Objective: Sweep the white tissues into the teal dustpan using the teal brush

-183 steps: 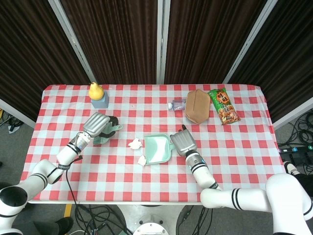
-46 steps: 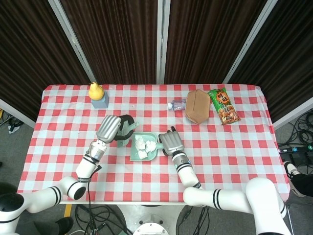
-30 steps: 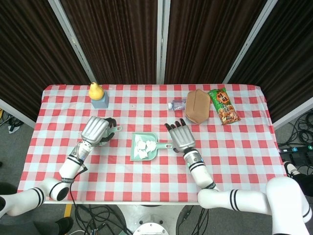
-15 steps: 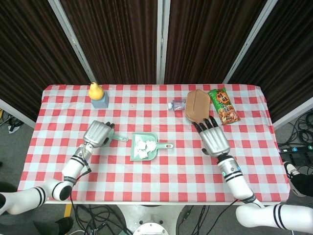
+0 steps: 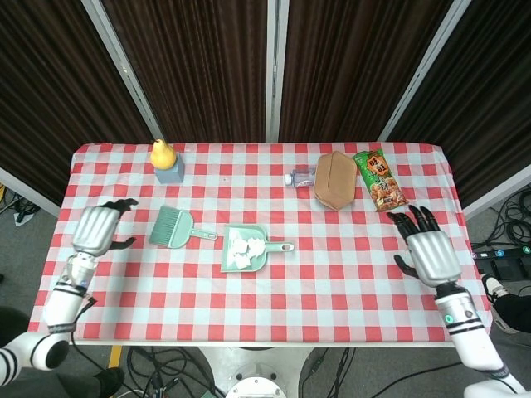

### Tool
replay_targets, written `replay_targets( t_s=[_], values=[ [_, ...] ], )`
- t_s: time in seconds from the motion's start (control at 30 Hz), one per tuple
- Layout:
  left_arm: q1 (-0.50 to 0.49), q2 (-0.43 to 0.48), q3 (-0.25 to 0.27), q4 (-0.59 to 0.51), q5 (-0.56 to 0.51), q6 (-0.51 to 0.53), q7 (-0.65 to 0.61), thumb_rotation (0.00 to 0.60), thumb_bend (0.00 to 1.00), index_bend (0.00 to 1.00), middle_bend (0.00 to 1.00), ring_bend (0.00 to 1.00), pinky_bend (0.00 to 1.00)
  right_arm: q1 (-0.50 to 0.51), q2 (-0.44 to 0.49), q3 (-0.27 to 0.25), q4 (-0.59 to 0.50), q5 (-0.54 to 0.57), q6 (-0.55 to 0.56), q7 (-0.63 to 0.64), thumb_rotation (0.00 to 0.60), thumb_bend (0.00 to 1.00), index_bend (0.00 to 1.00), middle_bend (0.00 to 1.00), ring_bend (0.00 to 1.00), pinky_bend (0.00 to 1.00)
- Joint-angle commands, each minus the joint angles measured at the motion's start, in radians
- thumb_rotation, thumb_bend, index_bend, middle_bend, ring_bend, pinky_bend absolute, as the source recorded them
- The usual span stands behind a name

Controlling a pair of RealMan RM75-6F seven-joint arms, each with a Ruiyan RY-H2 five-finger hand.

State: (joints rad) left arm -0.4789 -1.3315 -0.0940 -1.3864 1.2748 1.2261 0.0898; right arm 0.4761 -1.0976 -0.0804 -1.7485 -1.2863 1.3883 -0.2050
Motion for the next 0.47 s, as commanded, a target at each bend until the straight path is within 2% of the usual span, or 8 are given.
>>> replay_targets(
  t_s=[0.03,0.2,0.47],
  values=[
    [0.15,0.039,0.066,0.056,0.069,0.16,-0.118,0.6,0.12,0.26,0.32,0.33,0.45,-0.138,0.027,-0.043,0.082,-0.105,0.122,0.148,0.6,0.23,0.09,0.14,0.0,0.0],
    [0.272,0.038,0.104,0.059,0.085,0.286,-0.141,0.6,0.12,0.26,0.32,0.33,0.41,-0.241,0.001,-0.05,0.12,-0.14,0.218,0.199,0.6,0.23,0.09,0.14,0.0,0.0],
    [0.391,0.026,0.127,0.022,0.089,0.382,-0.096,0.6,0.12,0.26,0.32,0.3,0.35,-0.313,-0.023,-0.047,0.164,-0.201,0.242,0.268,0.6,0.23,0.09,0.14,0.0,0.0]
  ],
)
